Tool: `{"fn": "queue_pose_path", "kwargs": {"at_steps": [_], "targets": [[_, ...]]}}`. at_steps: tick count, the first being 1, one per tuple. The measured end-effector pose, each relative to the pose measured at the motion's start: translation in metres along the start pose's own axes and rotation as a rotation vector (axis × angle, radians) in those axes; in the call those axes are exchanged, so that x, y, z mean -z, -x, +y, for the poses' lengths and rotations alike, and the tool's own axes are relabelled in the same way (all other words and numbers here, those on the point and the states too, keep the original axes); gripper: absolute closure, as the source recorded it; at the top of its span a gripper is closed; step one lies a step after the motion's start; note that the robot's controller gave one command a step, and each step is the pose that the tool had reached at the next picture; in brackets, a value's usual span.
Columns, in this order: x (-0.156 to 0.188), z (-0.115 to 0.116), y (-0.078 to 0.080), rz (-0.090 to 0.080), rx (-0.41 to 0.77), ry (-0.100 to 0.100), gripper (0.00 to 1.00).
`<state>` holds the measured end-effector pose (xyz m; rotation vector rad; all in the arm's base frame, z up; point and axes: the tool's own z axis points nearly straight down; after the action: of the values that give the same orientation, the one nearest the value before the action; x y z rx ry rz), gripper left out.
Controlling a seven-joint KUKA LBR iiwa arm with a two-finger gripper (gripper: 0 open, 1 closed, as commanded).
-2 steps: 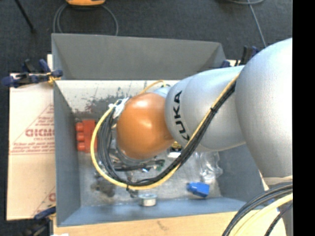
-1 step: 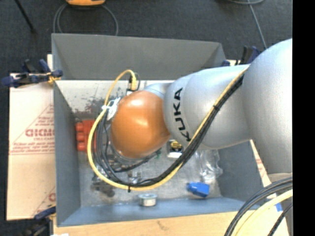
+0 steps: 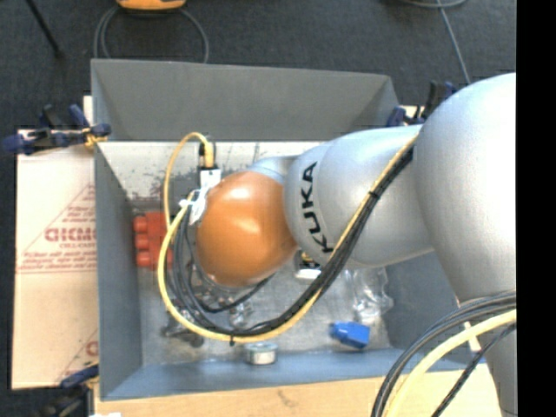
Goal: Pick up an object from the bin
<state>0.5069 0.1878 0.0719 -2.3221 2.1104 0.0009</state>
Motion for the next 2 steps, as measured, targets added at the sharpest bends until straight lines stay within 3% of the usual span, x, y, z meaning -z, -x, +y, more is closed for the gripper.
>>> {"fn": "queue_pose_path", "kwargs": {"at_steps": [1,2], "targets": [[0.0011,-0.0008,0.0001,0.0,-0.006,0.001,0.0],[0.0029,-0.0025,0.0005,0.0,-0.007,-0.003,1.0]]}}
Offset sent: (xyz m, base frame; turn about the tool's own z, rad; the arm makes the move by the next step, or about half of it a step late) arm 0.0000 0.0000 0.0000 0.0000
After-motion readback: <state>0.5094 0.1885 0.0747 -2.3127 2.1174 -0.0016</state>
